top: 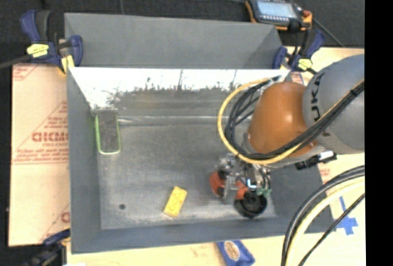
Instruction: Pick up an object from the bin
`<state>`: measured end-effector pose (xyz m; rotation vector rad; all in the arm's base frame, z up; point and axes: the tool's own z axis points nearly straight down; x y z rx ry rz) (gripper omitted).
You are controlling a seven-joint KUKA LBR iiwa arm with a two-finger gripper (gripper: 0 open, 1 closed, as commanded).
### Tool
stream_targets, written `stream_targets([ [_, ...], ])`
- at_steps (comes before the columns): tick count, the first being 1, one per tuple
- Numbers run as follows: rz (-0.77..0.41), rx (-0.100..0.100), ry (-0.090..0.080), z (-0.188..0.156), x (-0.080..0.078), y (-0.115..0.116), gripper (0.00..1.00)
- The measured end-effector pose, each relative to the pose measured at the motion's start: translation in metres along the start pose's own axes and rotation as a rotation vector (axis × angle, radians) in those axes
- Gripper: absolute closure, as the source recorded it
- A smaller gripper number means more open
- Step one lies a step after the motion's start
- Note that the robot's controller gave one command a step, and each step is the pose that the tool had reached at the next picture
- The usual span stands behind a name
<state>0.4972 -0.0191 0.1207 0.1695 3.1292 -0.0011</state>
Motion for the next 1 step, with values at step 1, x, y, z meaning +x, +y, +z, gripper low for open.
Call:
stream_targets([
  [1,-0.011,0.0,0.017,-0.0395,0.0033,-0.0035,1.0],
])
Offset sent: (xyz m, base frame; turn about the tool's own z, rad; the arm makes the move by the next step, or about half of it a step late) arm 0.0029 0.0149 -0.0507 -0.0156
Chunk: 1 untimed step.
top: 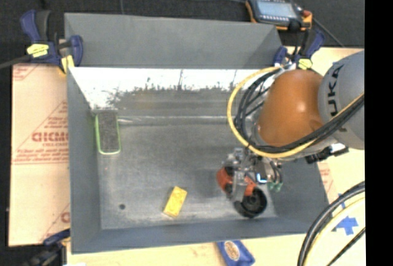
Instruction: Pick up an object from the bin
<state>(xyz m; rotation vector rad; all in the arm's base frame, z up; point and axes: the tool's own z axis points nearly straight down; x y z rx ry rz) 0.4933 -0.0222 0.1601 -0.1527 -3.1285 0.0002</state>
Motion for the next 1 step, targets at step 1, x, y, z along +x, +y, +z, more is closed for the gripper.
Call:
stream_targets([
  [1,-0.004,0.0,-0.022,0.0198,-0.0072,0.0074,1.0],
])
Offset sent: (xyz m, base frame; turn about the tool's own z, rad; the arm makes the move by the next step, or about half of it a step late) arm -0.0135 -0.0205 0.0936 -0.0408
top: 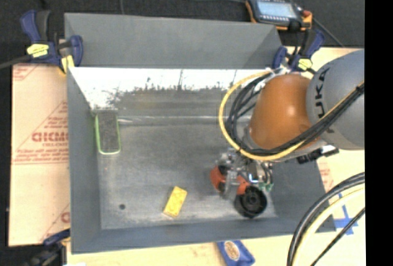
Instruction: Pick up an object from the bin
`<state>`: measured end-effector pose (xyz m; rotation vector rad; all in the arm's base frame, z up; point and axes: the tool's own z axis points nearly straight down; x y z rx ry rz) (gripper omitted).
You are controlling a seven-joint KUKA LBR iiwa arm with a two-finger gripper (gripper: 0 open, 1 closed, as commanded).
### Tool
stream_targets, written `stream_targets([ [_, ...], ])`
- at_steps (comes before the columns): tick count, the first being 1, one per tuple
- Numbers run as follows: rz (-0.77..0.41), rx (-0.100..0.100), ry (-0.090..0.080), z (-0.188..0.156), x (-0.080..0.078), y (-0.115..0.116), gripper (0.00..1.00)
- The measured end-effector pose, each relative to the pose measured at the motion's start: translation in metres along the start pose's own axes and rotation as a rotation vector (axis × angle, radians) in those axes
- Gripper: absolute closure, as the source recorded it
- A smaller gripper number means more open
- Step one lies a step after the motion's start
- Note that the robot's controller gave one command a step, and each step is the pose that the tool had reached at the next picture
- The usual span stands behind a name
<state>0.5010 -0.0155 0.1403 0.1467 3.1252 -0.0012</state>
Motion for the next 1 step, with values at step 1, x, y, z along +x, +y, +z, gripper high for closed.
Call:
stream_targets([
  [1,-0.013,0.001,0.027,-0.0175,0.0126,-0.0106,1.0],
])
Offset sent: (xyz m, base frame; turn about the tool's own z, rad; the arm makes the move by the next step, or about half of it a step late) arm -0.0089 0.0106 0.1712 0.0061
